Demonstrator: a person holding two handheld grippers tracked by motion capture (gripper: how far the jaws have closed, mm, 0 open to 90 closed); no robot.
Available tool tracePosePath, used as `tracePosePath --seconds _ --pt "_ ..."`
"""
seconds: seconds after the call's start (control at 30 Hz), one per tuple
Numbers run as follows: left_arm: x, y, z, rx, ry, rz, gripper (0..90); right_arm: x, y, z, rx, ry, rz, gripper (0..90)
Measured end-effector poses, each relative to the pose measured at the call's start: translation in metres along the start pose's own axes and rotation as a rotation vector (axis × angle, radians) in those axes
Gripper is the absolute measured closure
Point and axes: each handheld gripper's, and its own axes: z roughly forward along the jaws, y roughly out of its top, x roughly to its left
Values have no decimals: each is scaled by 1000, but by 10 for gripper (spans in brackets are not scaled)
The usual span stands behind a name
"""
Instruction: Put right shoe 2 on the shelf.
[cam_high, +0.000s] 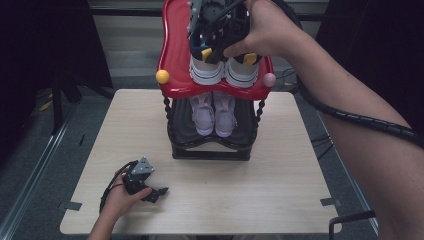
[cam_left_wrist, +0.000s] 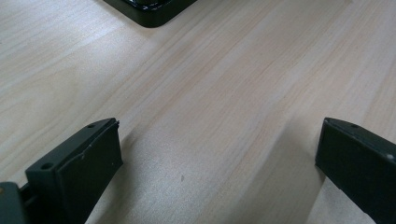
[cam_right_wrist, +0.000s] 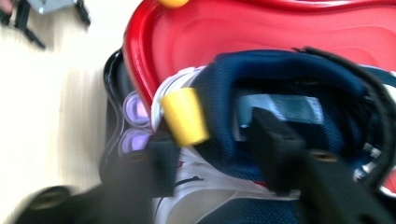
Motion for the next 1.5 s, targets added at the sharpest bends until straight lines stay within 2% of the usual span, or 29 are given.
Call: tracePosePath --seconds 0.1,0.13,0.17,0.33,0.5,0.67,0.87,1.03,1.27,1.5 --pt "0 0 0 0 0 0 0 -2 -4 -10 -32 -13 59 364" --pt "0 0 0 0 0 0 0 -3 -6 -13 -33 -11 76 363" --pt "0 0 0 0 0 0 0 -4 -9 -17 -41 -28 67 362" --pt "0 0 0 0 0 0 0 -1 -24 -34 -58 -19 129 304" --pt "0 0 0 -1 1 0 0 1 -50 -51 -85 -4 225 264" --pt "1 0 0 -1 3 5 0 10 -69 -60 -87 12 260 243" --pt "1 0 0 -1 10 9 0 24 -98 -65 -64 32 290 227" --pt "1 0 0 -1 6 9 0 34 -120 -64 -15 61 330 218" --pt "1 0 0 -1 8 10 0 46 -148 -55 45 108 365 191" --pt "1 0 0 0 8 10 0 53 -165 -43 95 136 389 156"
